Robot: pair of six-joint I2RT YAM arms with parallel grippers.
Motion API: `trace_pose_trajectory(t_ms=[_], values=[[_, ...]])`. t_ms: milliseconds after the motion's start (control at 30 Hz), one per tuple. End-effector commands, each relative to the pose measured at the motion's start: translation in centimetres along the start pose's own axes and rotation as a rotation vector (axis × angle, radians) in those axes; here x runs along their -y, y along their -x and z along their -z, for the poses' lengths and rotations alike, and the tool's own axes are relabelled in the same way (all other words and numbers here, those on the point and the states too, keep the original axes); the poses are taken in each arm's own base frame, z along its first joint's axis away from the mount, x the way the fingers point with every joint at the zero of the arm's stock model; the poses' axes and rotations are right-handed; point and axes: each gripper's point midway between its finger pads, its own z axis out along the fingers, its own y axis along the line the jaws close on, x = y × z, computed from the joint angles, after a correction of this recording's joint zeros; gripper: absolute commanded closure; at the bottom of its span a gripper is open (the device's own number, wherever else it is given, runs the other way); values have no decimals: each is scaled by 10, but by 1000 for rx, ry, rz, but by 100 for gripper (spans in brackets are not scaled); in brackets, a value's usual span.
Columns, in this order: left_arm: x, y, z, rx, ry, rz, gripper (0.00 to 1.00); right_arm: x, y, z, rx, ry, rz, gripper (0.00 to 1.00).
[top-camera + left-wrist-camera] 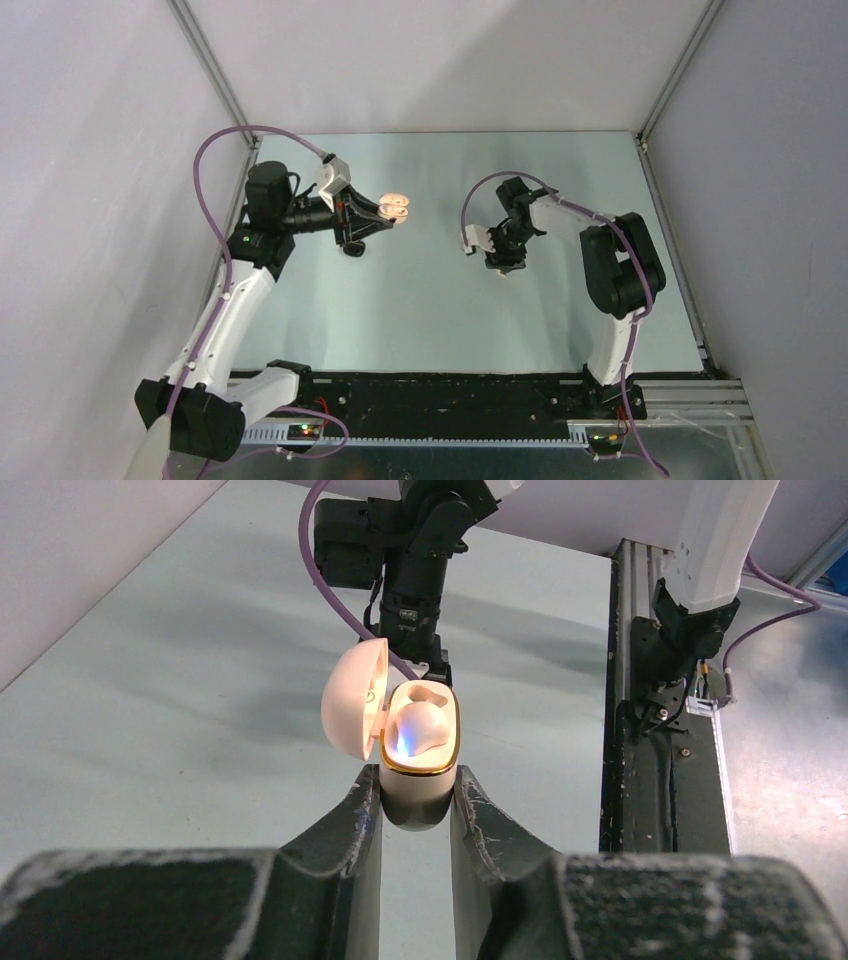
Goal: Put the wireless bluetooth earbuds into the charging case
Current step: Pick up the earbud from the center of the board.
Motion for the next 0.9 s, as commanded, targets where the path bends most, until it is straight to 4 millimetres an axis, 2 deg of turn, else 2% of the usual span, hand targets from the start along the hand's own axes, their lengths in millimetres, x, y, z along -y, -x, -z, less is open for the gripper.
trace_pose_trajectory(t_ms=[0,433,733,867], values=[[4,5,3,12,12,-18,100,-14,6,-2,13,33,-19,43],[6,2,1,8,4,-14,100,-26,19,1,39,59,-37,49],[8,0,-1,5,-1,-17,100,-25,7,-1,10,29,-89,53],[8,-1,-1,3,1,-14,100,-26,5,0,15,25,-100,59]])
